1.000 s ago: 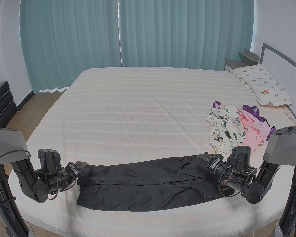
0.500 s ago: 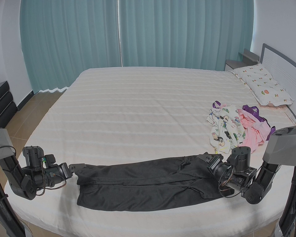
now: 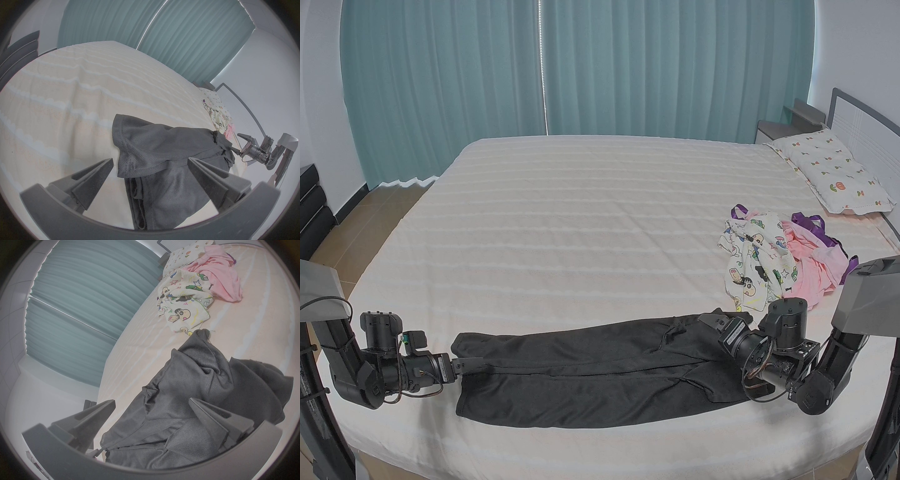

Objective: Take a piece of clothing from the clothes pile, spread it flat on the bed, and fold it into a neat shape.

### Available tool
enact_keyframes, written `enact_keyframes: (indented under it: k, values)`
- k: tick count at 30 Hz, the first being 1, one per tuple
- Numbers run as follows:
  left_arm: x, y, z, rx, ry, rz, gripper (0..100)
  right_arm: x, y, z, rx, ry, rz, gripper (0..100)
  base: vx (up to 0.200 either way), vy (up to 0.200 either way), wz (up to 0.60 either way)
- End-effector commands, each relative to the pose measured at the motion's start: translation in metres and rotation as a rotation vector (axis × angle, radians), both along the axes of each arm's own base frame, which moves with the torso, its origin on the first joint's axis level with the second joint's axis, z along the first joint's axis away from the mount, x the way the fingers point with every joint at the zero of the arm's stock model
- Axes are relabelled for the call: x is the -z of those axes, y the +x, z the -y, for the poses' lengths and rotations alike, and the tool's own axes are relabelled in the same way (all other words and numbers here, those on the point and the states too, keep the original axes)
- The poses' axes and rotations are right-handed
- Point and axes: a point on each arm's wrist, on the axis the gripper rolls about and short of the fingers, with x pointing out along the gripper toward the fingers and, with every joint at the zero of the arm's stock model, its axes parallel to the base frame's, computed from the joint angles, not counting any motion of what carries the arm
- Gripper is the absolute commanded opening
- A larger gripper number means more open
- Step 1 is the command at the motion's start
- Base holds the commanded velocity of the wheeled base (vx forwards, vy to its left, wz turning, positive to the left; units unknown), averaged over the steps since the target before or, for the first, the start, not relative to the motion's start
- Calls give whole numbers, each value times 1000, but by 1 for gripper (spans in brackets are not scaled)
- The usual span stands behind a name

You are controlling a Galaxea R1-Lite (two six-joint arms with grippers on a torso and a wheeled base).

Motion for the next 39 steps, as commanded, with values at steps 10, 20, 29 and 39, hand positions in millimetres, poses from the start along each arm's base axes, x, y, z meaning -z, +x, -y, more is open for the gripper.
enact_keyframes:
  k: [10, 20, 29, 39]
  values:
    - [14, 20, 4, -29, 39, -12, 100, 0, -1, -3, -12, 0, 0, 100, 0, 0, 0]
    - [15, 11, 2, -52, 40, -40, 0, 1, -2, -3, -11, -2, -3, 100, 0, 0, 0]
    - [7, 6, -2, -75, 33, -22, 0, 1, -5, -6, -2, -29, -12, 100, 0, 0, 0]
    - [-8, 12, 0, -140, -39, 28, 0, -2, -2, -7, 37, -74, -59, 100, 0, 0, 0]
